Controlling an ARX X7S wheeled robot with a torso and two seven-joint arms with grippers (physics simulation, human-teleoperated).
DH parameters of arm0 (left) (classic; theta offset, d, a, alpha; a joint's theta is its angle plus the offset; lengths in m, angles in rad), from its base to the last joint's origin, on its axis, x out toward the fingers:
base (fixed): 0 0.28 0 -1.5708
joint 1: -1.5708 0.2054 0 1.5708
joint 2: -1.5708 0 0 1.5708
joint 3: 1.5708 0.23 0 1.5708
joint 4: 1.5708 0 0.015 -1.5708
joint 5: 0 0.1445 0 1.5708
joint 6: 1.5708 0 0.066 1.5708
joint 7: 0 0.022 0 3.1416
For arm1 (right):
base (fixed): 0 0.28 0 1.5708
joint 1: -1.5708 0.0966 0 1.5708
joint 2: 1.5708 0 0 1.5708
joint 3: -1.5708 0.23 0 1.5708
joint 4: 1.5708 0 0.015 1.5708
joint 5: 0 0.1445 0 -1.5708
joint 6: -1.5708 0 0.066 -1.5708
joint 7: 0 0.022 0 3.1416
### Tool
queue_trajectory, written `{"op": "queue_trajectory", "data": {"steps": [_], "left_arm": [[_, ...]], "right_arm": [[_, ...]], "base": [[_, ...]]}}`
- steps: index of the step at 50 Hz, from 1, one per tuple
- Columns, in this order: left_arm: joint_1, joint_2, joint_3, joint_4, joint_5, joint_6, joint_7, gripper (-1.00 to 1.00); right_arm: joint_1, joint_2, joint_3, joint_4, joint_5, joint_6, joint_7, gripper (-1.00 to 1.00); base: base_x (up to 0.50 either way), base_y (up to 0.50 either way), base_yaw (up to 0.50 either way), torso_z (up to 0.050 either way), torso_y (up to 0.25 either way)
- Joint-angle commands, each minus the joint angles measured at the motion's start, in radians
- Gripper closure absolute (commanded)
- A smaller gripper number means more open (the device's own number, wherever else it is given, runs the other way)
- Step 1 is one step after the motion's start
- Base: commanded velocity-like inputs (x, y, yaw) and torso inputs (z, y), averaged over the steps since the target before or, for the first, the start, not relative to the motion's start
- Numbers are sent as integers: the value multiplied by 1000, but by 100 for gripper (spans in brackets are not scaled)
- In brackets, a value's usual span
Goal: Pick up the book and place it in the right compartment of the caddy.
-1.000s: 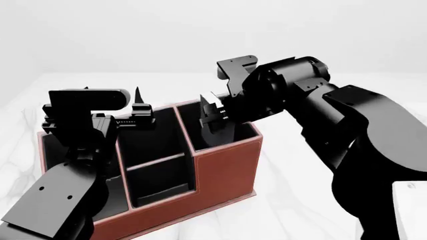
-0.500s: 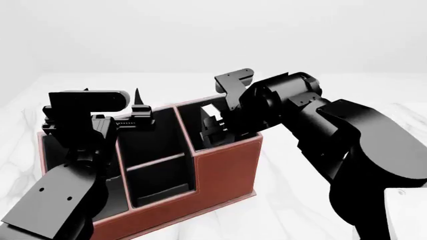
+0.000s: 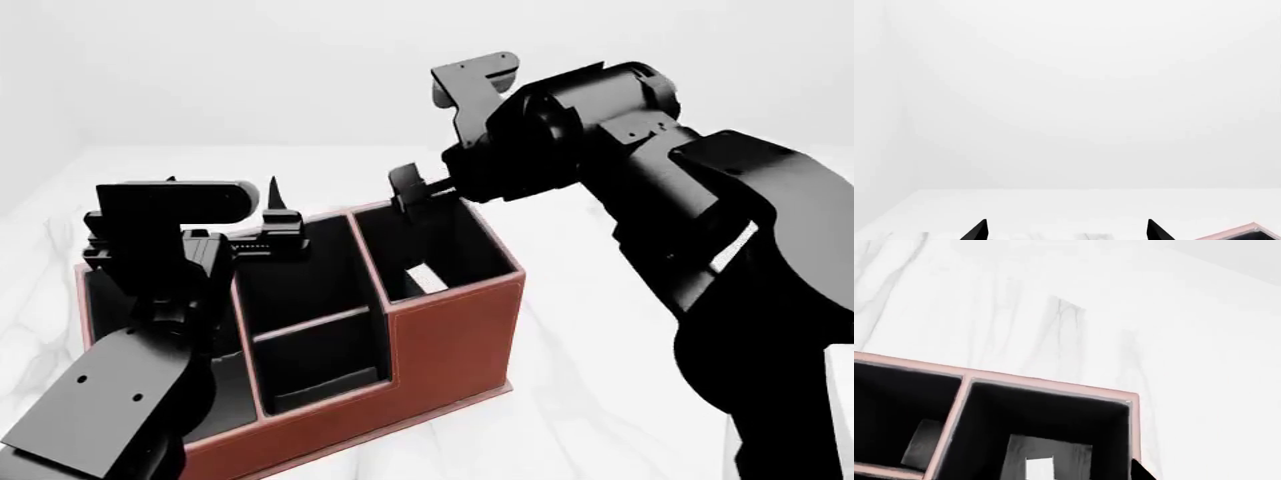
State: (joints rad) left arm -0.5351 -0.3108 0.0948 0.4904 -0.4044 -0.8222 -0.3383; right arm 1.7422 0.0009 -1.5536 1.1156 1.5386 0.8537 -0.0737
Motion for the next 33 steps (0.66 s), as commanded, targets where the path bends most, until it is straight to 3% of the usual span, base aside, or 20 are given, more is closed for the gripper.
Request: {"op": "queue_trajectory", "data": {"steps": [1, 4, 9, 11, 13, 16, 19, 20, 22, 27, 33], "left_arm": [[-2, -5, -1, 0, -5, 1, -2, -100], [-2, -5, -1, -2, -5, 3, -2, -100], [-3, -5, -2, -2, -10, 2, -3, -100], [-3, -5, -3, 3, -13, -1, -4, -100], [-4, -6, -5, 9, -16, -6, -6, -100], [-5, -7, -6, 14, -19, -9, -8, -100], [-8, -8, -4, 13, -18, -8, -8, -100], [-8, -9, -3, 13, -19, -8, -8, -100], [-7, -9, 0, 13, -18, -8, -9, -100], [-10, -10, 2, 26, -21, -16, -14, -100], [-12, -11, 3, 32, -25, -19, -16, -100]], "right_arm": [[203, 1, 25, 78, 5, 14, -11, -100], [252, 15, 36, 81, 14, 25, -12, -100], [272, 161, 135, -134, 127, 55, 160, -100], [256, 219, 163, -241, 167, 68, 229, -100], [186, 351, 239, -476, 261, 27, 395, -100], [120, 436, 299, -630, 329, -29, 474, -100], [-99, 674, 364, -1080, 172, -308, 705, -100], [-102, 677, 365, -1181, 173, -309, 708, -100], [-199, 762, 321, -1421, -95, -409, 820, -100], [-364, 858, 312, -1595, -268, -569, 926, -100], [-436, 928, 312, -1733, -340, -641, 961, -100]], "base": [[0, 0, 0, 0, 0], [0, 0, 0, 0, 0], [0, 0, 0, 0, 0], [0, 0, 0, 0, 0], [0, 0, 0, 0, 0], [0, 0, 0, 0, 0], [0, 0, 0, 0, 0], [0, 0, 0, 0, 0], [0, 0, 0, 0, 0], [0, 0, 0, 0, 0], [0, 0, 0, 0, 0]]}}
